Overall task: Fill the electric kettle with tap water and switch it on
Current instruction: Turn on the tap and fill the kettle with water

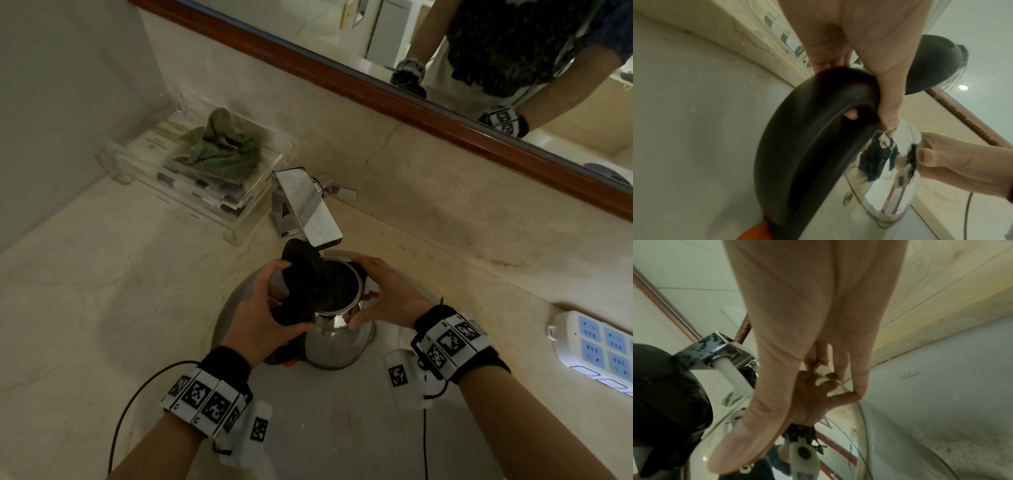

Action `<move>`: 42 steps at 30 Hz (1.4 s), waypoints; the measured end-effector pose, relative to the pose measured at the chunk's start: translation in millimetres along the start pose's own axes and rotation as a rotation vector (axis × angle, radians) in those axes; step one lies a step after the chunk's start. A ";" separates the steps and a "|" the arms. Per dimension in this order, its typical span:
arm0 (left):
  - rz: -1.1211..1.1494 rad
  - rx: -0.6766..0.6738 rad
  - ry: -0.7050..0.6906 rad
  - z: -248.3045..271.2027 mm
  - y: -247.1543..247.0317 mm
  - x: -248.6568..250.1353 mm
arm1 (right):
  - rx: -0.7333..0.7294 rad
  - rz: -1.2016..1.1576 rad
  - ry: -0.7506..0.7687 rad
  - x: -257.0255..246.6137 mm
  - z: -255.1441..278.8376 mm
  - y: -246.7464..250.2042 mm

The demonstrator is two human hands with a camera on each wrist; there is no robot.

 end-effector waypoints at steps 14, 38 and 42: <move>0.015 0.011 -0.010 -0.5 -0.2 0.2 | 0.014 0.048 0.005 -1.8 0.9 1.8; 0.030 0.002 0.002 -0.2 0.8 2.0 | 0.012 0.038 0.005 -1.7 0.2 1.3; 0.022 -0.001 0.006 -0.2 0.6 2.4 | 0.018 0.044 0.008 -1.1 0.1 1.7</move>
Point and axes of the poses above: each hand's wrist, its own z-axis away from the middle knuckle, its own y-axis out of the back of the hand, x = y × z, the point moved 4 cm from there along -z, towards the middle knuckle, and after that the axes turned 8 degrees about -y, right-handed, at the moved point
